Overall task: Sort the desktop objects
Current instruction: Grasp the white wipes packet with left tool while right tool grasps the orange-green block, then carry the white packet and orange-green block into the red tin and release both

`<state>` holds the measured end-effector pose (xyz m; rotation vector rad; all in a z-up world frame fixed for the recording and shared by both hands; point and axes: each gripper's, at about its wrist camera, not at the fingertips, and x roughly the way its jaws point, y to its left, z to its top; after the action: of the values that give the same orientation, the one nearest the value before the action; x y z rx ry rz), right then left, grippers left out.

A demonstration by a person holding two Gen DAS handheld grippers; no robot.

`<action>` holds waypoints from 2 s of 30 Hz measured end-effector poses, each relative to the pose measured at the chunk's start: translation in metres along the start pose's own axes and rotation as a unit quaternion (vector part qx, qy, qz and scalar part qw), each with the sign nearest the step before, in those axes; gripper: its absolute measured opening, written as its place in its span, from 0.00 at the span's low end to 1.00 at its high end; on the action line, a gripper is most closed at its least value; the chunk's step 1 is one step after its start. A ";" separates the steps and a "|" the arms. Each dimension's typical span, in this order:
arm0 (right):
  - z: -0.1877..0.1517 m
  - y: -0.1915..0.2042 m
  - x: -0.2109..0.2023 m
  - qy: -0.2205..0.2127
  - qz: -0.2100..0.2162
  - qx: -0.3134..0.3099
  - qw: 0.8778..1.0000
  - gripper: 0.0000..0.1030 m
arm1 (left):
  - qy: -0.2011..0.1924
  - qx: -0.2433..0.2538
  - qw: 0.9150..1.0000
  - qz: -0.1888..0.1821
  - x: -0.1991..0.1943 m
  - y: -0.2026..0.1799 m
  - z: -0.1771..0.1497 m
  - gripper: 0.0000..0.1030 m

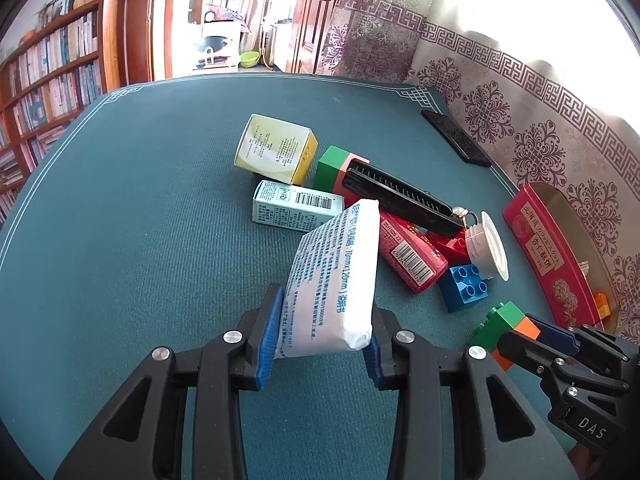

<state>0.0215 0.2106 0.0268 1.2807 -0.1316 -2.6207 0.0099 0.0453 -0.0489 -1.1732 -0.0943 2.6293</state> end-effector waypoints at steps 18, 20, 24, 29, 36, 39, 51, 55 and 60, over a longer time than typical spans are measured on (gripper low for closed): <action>0.003 -0.049 -0.070 -0.078 -0.021 0.047 0.996 0.34 | 0.001 0.056 0.997 -0.045 -0.021 -0.080 -0.004 0.38; 0.001 -0.062 -0.079 -0.089 -0.029 0.061 0.994 0.34 | 0.001 0.062 0.997 -0.048 -0.022 -0.089 -0.004 0.38; -0.003 -0.088 -0.095 -0.113 -0.057 0.086 0.988 0.34 | 0.001 0.078 0.995 -0.055 -0.024 -0.108 -0.002 0.38; -0.009 -0.122 -0.111 -0.134 -0.089 0.112 0.980 0.34 | 0.003 0.098 0.993 -0.062 -0.024 -0.136 0.000 0.38; -0.017 -0.170 -0.117 -0.139 -0.135 0.137 0.971 0.34 | 0.008 0.126 0.989 -0.074 -0.017 -0.175 -0.007 0.38; -0.020 -0.190 -0.112 -0.136 -0.147 0.154 0.968 0.34 | 0.007 0.143 0.987 -0.079 -0.015 -0.194 -0.010 0.38; -0.023 -0.214 -0.102 -0.123 -0.151 0.173 0.965 0.38 | 0.014 0.171 0.975 -0.140 -0.003 -0.278 0.018 0.38; -0.024 -0.217 -0.101 -0.121 -0.148 0.178 0.965 0.39 | 0.027 0.171 0.972 -0.156 0.009 -0.292 0.020 0.38; -0.025 -0.218 -0.100 -0.118 -0.147 0.182 0.965 0.49 | 0.076 0.138 0.971 -0.180 0.029 -0.297 0.025 0.53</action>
<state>0.0658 0.4468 0.0496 1.1552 -0.5244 -3.1114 0.0346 0.3402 -0.0043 -1.1331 0.0797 2.1504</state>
